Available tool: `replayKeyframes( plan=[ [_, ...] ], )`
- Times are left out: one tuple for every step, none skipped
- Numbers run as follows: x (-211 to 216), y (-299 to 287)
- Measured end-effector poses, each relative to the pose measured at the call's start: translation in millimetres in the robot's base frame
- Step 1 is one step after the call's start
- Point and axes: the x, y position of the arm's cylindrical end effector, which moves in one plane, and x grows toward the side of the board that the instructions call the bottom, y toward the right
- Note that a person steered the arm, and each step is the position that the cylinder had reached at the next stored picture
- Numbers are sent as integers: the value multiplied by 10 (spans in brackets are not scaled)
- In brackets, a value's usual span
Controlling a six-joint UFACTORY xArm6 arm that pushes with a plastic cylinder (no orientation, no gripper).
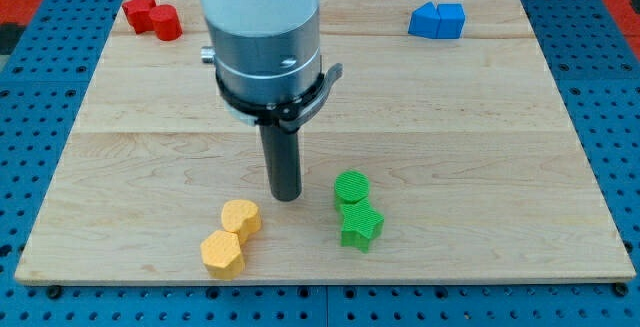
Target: Separate green blocks from each other
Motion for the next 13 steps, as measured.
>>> replayKeyframes(
  plan=[
    [-116, 276],
    [111, 571],
    [220, 760],
    [327, 831],
    [505, 1007],
    [501, 1376],
    [501, 1642],
    [667, 1641],
    [937, 1599],
    [985, 1554],
    [979, 1395],
    [984, 1027],
    [984, 674]
  ],
)
